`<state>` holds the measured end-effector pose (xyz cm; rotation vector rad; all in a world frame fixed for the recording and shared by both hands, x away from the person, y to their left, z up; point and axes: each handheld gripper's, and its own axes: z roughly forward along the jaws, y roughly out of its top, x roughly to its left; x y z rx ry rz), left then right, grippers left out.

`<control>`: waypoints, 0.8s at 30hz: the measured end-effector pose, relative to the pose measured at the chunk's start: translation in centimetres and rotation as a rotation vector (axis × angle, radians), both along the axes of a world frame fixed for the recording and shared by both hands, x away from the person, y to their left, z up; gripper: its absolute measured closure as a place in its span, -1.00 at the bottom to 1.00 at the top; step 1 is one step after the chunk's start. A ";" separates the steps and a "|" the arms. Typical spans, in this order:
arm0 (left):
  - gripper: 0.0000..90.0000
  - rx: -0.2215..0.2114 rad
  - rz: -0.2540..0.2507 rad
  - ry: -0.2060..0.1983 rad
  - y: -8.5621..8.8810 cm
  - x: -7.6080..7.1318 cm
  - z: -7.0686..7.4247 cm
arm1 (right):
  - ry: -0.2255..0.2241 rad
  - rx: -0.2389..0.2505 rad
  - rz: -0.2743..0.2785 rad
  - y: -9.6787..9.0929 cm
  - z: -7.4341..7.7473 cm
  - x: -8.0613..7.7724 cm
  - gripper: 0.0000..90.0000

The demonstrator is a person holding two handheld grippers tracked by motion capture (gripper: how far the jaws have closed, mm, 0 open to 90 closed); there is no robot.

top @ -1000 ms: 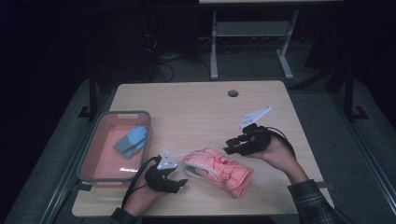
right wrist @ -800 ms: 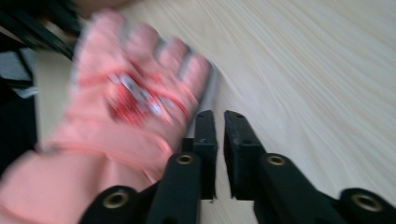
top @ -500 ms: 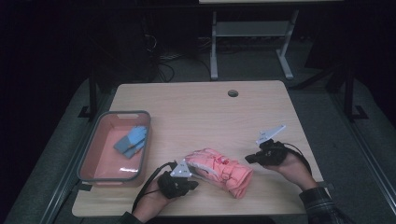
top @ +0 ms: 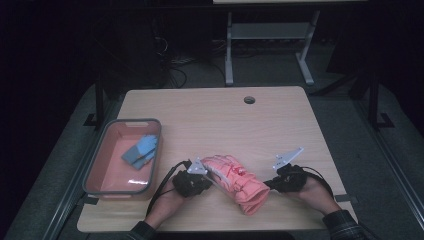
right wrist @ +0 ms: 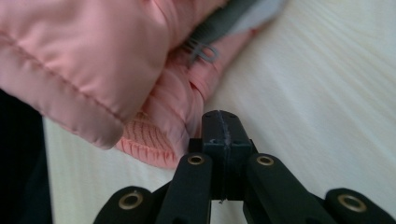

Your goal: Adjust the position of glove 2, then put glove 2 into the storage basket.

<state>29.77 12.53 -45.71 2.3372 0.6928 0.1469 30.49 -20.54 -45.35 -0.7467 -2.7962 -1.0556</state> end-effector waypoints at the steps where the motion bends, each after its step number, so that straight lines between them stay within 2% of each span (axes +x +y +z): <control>1: 0.98 -0.001 0.005 0.001 0.0 0.3 0.0 | 0.001 0.007 0.008 0.2 0.0 -0.1 1.00; 4: 0.98 -0.005 0.022 0.004 -0.3 1.1 0.0 | 0.004 0.021 0.043 1.0 0.0 -0.7 1.00; 7: 0.98 0.008 0.012 0.011 -0.6 2.0 0.0 | -0.005 0.028 0.072 1.9 0.1 -1.1 1.00; 14: 0.98 -0.002 0.016 0.013 -1.4 3.5 0.2 | -0.025 0.055 0.143 3.9 0.2 -1.8 1.00; 15: 0.98 0.004 0.004 0.011 -1.4 3.8 0.3 | -0.033 0.056 0.157 4.1 0.2 -1.7 1.00; 16: 0.98 -0.013 0.010 0.017 -1.6 4.0 0.2 | -0.025 0.057 0.163 4.5 0.2 -1.9 1.00; 17: 0.98 -0.047 0.020 0.028 -1.8 4.1 0.1 | -0.037 0.059 0.173 4.8 0.1 -1.9 1.00; 18: 0.98 -0.053 0.012 0.032 -2.0 4.3 0.1 | -0.031 0.062 0.179 5.1 0.2 -2.0 1.00; 22: 0.98 -0.046 -0.018 0.024 -2.8 4.7 0.4 | -0.037 0.066 0.198 6.4 0.0 -2.4 1.00; 24: 0.89 -0.038 -0.004 0.015 -2.3 4.8 0.7 | -0.050 0.060 0.211 6.6 0.1 -2.6 1.00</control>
